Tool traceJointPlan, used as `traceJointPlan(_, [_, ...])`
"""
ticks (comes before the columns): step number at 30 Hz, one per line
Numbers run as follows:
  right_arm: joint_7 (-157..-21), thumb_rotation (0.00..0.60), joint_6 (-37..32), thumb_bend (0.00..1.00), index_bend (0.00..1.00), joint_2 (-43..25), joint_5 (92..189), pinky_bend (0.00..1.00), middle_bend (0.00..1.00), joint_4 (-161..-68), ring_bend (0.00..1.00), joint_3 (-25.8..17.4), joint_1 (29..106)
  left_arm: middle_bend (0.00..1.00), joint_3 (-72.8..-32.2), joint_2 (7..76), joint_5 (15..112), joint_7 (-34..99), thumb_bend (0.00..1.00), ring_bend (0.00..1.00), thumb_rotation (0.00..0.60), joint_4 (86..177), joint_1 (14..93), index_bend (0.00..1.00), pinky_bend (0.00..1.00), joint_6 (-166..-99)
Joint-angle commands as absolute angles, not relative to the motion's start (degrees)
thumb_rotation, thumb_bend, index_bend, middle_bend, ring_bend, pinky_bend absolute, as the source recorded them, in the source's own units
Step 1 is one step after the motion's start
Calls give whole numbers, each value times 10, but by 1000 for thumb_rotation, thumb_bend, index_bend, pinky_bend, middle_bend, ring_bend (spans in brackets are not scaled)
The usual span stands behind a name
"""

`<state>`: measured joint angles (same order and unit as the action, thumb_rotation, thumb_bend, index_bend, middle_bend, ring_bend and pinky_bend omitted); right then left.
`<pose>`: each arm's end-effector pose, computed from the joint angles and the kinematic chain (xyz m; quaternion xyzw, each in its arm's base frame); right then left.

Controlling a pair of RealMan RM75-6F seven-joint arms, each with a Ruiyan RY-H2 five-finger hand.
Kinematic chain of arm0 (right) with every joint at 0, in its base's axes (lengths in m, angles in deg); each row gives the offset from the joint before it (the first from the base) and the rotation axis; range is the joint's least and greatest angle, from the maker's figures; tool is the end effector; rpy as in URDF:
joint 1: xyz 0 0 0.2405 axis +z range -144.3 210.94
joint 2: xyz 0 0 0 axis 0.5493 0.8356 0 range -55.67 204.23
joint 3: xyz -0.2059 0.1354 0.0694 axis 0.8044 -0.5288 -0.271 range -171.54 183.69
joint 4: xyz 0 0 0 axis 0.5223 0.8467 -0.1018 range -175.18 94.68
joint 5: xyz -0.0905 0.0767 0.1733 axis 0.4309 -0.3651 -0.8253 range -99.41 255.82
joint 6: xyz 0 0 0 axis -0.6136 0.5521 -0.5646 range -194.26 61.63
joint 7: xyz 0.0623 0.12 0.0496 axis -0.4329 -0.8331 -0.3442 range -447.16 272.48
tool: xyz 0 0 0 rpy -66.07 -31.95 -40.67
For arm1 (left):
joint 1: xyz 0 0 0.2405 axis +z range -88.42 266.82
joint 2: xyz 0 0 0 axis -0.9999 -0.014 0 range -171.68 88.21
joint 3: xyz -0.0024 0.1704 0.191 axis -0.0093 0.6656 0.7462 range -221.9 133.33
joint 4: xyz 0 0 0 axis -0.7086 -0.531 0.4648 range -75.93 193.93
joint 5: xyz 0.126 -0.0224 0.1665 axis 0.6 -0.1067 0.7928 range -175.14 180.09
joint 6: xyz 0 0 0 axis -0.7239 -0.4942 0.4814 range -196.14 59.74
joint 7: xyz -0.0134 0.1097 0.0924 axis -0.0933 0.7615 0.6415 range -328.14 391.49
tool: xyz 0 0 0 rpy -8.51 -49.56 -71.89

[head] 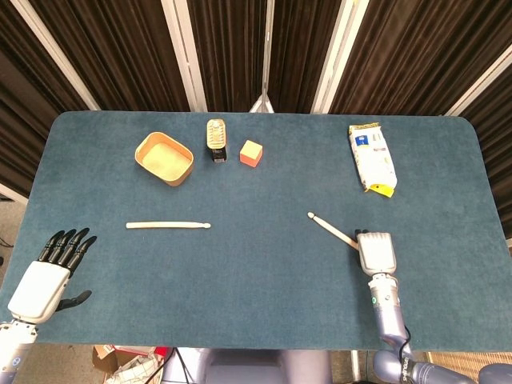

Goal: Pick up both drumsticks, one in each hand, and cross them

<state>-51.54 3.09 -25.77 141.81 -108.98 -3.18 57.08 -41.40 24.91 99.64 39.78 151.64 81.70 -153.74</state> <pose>-0.2722 -0.2888 -0.0263 0.6665 -0.3468 0.2358 0.6163 -0.2795 0.1692 0.1224 -0.6912 -0.3216 -0.3847 0.5205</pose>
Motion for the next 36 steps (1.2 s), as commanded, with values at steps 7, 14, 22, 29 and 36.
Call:
traceJointPlan(7, [-527, 600, 35, 453, 596, -259, 1431, 785, 608, -1086, 846, -28, 570, 0, -414, 249, 997, 397, 65, 0, 600, 1517, 817, 0, 0, -1537])
traceJointPlan(14, [-543, 600, 36, 565, 656, -253, 1445, 785, 647, -1091, 861, -27, 571, 0, -414, 249, 998, 395, 65, 0, 600, 1517, 817, 0, 0, -1538])
traceJointPlan(22, [-568, 600, 40, 606, 672, -242, 1463, 785, 660, -1101, 867, -26, 570, 0, -414, 250, 998, 395, 65, 0, 600, 1517, 818, 0, 0, -1539])
traceJointPlan(29, [-643, 600, 57, 627, 687, -226, 1509, 785, 668, -1116, 872, -29, 572, 0, -416, 251, 996, 397, 65, 0, 600, 1516, 817, 0, 0, -1538])
traceJointPlan(36, [-675, 600, 67, 637, 688, -201, 1539, 785, 669, -1141, 875, -32, 577, 0, -430, 245, 979, 411, 65, 0, 600, 1536, 803, 15, 0, -1518])
